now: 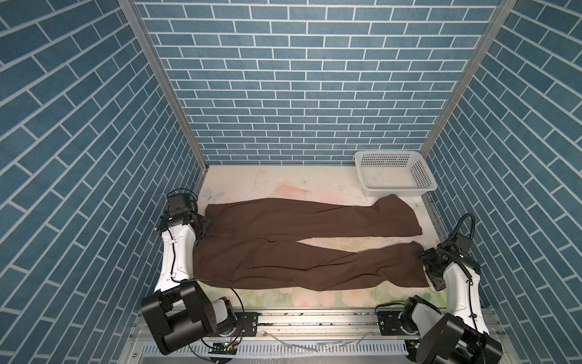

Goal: Fold and stack the trousers

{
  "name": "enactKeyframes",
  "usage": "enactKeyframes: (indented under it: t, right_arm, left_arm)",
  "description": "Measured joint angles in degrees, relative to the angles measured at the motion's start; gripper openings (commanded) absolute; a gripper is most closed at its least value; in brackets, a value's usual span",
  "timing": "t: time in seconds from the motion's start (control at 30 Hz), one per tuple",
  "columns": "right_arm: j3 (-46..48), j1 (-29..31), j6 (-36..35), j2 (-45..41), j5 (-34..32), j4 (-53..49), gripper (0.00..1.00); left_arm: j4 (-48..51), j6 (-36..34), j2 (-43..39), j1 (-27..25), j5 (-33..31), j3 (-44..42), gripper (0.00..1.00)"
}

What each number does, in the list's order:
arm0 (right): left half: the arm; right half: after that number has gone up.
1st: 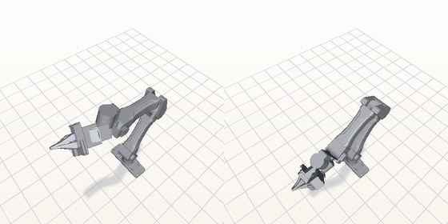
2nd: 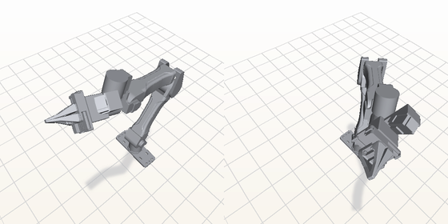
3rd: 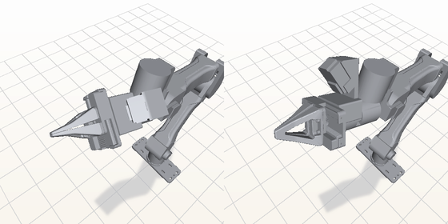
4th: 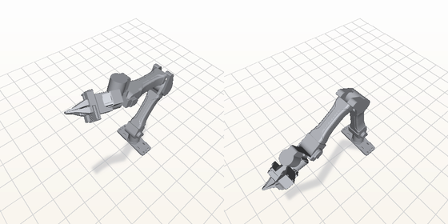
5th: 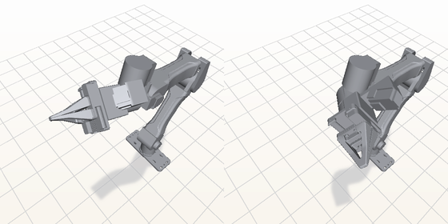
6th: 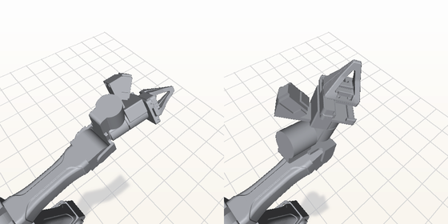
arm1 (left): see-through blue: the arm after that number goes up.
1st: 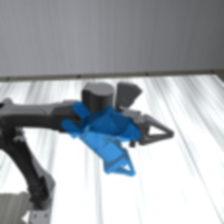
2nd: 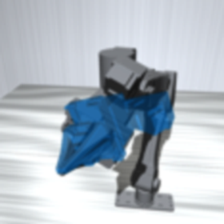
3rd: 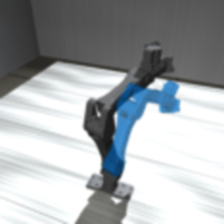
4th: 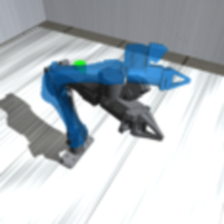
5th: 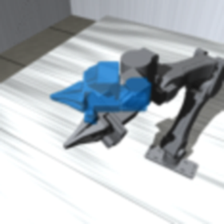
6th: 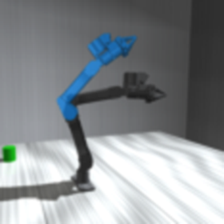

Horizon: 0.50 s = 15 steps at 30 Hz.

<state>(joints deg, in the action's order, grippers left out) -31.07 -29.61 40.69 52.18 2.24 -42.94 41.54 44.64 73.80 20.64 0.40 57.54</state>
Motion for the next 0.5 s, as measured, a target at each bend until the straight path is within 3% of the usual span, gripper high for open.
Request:
enactKeyframes:
  t: [0.23, 0.3, 0.37, 0.4, 0.5]
  right_arm:
    - [3.78, 2.27, 3.06, 0.90, 3.13, 1.75, 0.79]
    - [4.39, 2.80, 3.78, 1.92, 3.17, 2.05, 0.72]
    - [4.83, 2.99, 4.33, 3.28, 3.17, 2.95, 0.33]
    - [5.05, 2.99, 4.50, 3.87, 3.08, 3.56, 0.21]
    - [5.66, 2.99, 5.46, 5.09, 2.25, 5.42, 0.05]
  left_arm:
    - [-2.38, 2.10, 10.36, -5.01, -1.84, 0.94, 0.55]
    - [-2.82, 2.27, 12.39, -5.29, -1.97, 1.27, 0.55]
    - [-3.02, 2.34, 14.14, -5.31, -2.21, 1.92, 0.55]
    - [-3.06, 2.34, 14.91, -5.31, -2.29, 2.38, 0.55]
    - [-3.78, 2.29, 17.31, -5.31, -2.32, 3.85, 0.55]
